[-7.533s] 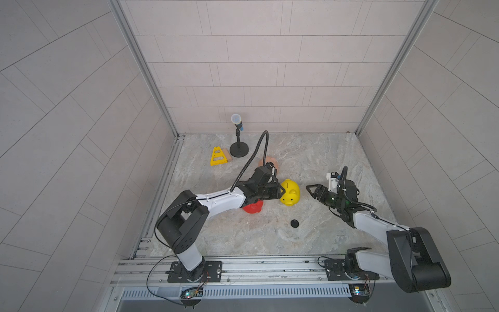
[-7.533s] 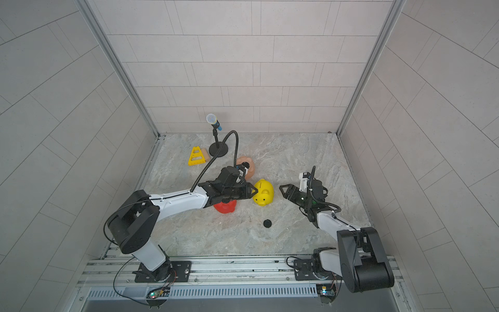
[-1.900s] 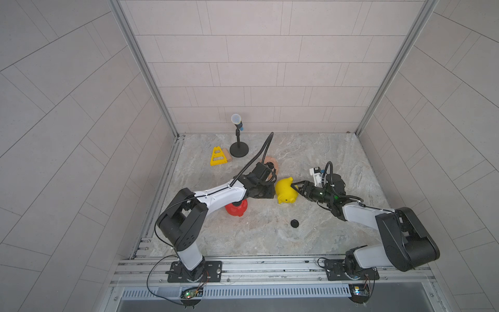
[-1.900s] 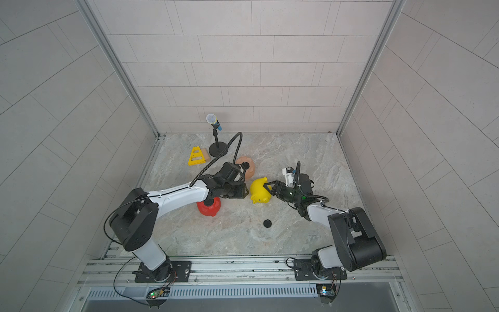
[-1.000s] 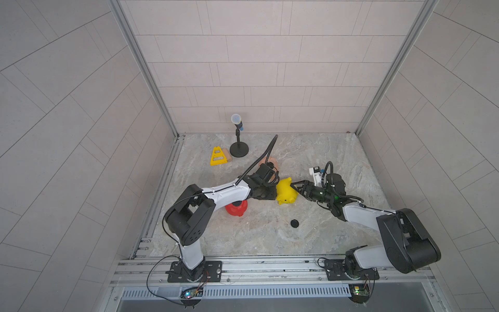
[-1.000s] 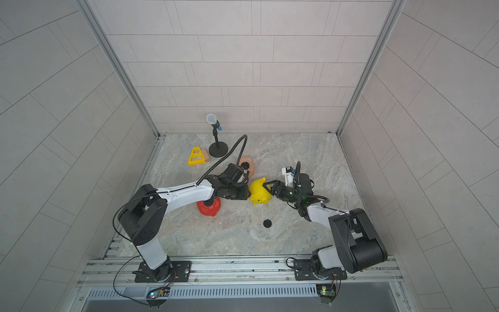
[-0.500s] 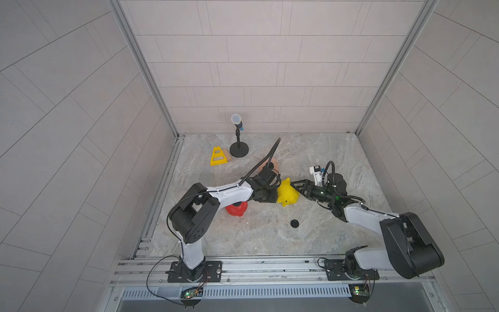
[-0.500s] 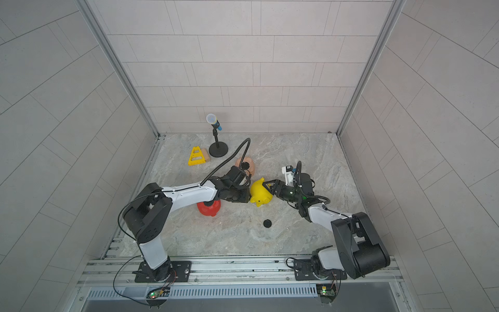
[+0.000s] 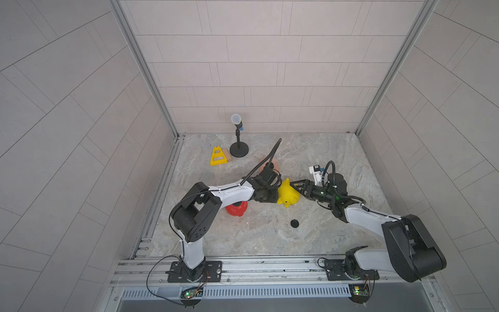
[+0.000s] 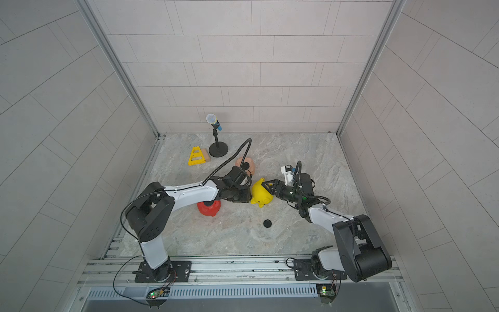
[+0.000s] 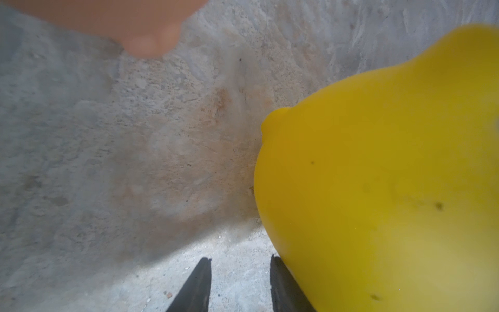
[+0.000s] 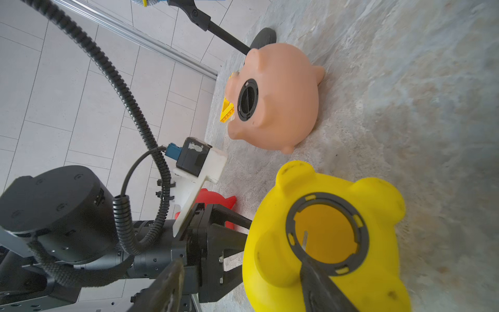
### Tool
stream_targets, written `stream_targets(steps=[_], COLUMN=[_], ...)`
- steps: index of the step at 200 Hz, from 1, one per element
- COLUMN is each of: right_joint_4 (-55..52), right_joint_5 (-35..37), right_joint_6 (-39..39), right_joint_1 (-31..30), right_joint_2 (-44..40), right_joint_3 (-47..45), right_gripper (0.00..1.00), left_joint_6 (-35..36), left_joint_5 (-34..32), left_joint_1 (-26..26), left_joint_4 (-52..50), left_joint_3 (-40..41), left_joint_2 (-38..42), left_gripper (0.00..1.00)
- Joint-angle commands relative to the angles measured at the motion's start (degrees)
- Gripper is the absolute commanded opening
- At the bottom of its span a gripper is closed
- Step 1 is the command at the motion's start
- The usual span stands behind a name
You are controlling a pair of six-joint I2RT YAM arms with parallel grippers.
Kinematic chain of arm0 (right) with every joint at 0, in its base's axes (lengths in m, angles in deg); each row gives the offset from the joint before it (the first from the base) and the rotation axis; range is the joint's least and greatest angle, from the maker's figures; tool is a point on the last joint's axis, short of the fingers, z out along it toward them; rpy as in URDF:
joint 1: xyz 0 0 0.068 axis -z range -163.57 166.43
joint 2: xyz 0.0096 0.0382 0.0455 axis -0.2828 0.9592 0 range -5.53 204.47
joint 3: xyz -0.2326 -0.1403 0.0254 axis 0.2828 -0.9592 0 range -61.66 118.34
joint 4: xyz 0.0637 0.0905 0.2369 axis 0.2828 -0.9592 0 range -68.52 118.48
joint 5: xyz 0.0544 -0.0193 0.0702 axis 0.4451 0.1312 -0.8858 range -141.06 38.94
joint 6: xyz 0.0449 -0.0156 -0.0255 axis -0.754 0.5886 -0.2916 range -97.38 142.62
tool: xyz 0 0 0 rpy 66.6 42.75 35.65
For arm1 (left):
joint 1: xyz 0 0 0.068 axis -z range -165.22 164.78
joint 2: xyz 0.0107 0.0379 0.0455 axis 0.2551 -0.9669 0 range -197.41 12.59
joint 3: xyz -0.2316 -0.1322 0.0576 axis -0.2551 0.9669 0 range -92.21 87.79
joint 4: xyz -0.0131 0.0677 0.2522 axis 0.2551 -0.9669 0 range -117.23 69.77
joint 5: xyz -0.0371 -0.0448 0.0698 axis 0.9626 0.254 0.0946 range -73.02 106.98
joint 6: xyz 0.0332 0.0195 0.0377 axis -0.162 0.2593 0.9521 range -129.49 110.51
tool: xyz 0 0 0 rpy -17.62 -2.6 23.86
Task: Close piggy banks
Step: Turn over the piggy bank at the center of the board.
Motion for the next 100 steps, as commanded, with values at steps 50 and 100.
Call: stream_targets(steps=[50,100], right_joint_4=[-0.02,-0.19], right_joint_5=[-1.84,-2.34], right_joint_6=[-0.54,-0.36], right_joint_1=[-1.60,-2.26], right_joint_2=[-0.84,-1.37], right_joint_3=[0.43,0.70], right_gripper=[0.70,0.70], left_joint_6=[0.08,-0.09], left_joint_5=[-0.02,-0.09], left_joint_1=[0.31,0.31], left_joint_4=[1.05,1.23], left_joint_3=[-1.74,-1.86], left_joint_2=[-1.66,-2.21], left_gripper=[0.41,0.41])
